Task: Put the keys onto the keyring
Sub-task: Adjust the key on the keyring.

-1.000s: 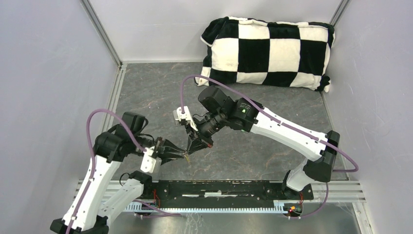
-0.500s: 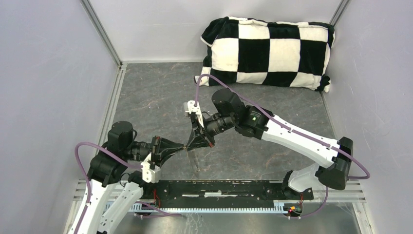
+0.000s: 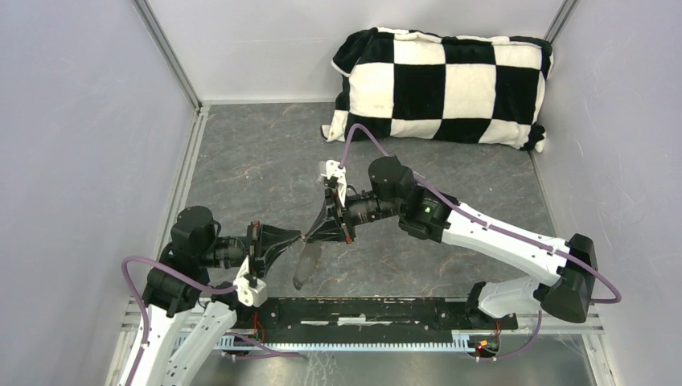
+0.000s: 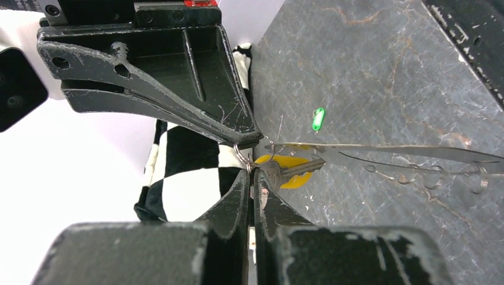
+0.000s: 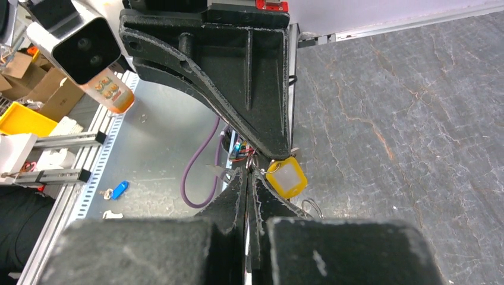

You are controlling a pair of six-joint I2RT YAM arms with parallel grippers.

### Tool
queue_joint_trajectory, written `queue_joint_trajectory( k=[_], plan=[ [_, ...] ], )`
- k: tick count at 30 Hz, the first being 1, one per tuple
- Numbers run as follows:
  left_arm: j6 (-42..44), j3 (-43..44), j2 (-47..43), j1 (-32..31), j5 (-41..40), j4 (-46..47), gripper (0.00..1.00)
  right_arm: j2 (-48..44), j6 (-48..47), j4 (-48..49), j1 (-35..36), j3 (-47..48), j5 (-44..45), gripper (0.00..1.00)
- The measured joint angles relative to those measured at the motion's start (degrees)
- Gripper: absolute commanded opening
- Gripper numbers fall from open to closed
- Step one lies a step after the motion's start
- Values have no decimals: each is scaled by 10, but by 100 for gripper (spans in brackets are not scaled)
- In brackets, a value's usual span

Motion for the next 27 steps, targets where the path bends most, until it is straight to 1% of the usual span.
queue_joint_trajectory(
  k=[4, 6, 8, 10, 18, 20, 22, 24, 26, 27],
  plan=[
    [10, -2, -3, 0, -9, 6, 11, -7, 14, 29, -4, -17, 10, 0],
    [14, -6, -6, 0, -9, 7, 18, -14, 24, 49, -5, -30, 17, 0],
    [19, -12, -10, 0, -9, 7, 22, -26, 40, 80, -6, -52, 30, 0],
    [25, -18, -14, 0, -8, 6, 28, -37, 52, 105, -7, -72, 42, 0],
    [28, -17, -8, 0, -7, 5, 36, -61, 95, 192, -12, -130, 83, 0],
    [8, -8, 4, 0, -7, 6, 38, -70, 101, 219, -13, -150, 91, 0],
    [-34, 5, 18, 0, -5, 16, 42, -81, 105, 238, -14, -168, 94, 0],
    [-97, 17, 31, 0, -4, 44, 44, -89, 102, 249, -14, -181, 97, 0],
    [-179, 35, 46, 0, -1, 75, 46, -93, 93, 251, -14, -186, 100, 0],
    [-197, 40, 50, 0, 2, 81, 46, -95, 86, 251, -14, -187, 100, 0]
  ],
)
